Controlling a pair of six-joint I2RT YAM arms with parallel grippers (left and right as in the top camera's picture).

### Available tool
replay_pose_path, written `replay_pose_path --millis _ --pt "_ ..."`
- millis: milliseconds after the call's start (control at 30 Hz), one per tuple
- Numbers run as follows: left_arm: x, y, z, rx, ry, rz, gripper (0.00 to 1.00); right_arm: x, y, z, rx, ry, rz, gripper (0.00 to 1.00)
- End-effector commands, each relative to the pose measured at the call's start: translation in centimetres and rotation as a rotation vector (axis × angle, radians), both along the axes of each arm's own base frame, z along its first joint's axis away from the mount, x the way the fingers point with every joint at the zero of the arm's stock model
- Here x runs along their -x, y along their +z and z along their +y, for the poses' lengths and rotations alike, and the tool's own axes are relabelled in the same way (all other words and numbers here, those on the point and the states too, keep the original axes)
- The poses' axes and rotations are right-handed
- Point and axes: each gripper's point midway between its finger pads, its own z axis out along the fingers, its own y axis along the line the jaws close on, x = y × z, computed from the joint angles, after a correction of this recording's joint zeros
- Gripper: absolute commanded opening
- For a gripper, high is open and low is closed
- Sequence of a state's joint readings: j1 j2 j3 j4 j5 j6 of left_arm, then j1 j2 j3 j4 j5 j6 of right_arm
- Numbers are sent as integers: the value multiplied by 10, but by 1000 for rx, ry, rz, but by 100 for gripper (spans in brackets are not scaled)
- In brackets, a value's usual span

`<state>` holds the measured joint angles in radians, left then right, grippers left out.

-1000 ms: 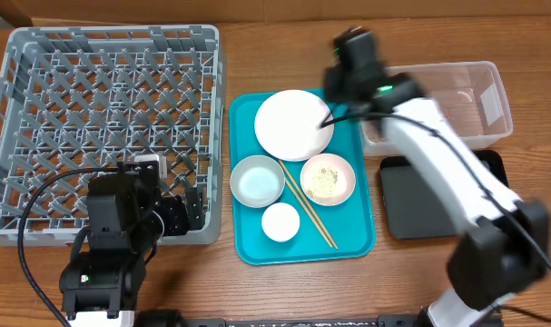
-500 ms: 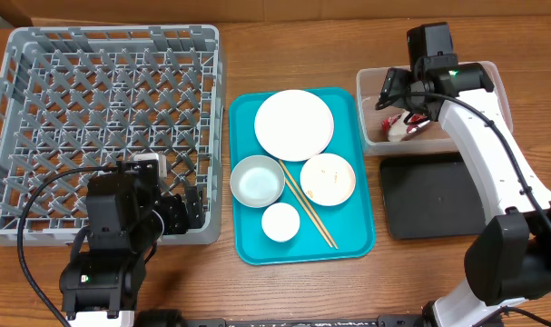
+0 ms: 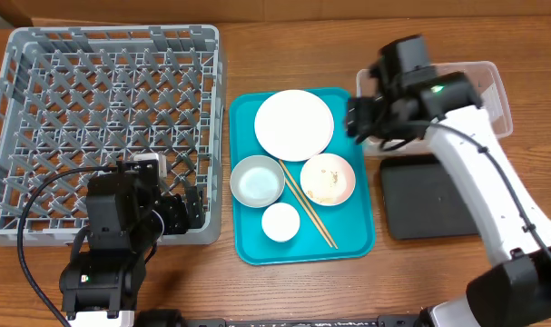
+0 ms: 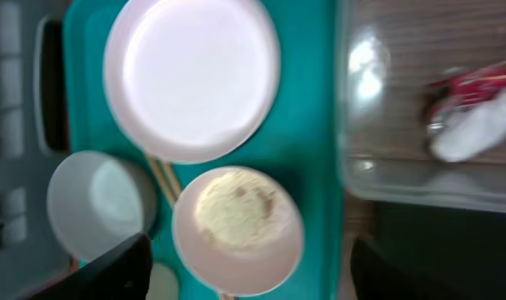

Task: Sort waste into correct bins and load items into the dishwasher
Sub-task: 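Release the tissue into the clear bin, then grasp the rim of the rice bowl with the right gripper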

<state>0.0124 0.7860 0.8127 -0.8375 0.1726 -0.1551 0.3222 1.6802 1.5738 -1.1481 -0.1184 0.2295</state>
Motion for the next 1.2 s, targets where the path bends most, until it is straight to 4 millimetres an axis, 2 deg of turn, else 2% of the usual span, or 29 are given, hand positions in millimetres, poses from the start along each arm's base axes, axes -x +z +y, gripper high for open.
replay_pose_path --millis 0,133,267,400,500,567,767,933,1000,1167 --pt "-3 12 -3 15 -7 -29 100 22 -11 36 -12 121 39 74" --pt "-3 11 -3 15 -7 -28 100 40 -37 69 21 198 86 64" --pt "-3 11 -3 15 -7 -27 100 50 -67 80 106 172 117 63" --pt "-3 11 -3 15 -7 -27 100 53 -88 95 129 154 124 51" --pt "-3 11 -3 15 -7 -27 100 55 -101 96 146 95 133 49" --pt "-2 11 -3 15 -7 -23 100 57 -110 96 143 53 151 43" --pt "-2 11 -3 15 -7 -24 100 62 -124 93 136 21 173 35" --pt "-2 11 -3 15 -7 -23 100 72 -137 90 147 28 199 33" --pt "-2 11 -3 15 -7 -24 100 75 -141 88 151 28 205 29" --pt "-2 11 -3 15 -7 -24 100 78 -146 89 137 33 215 27"
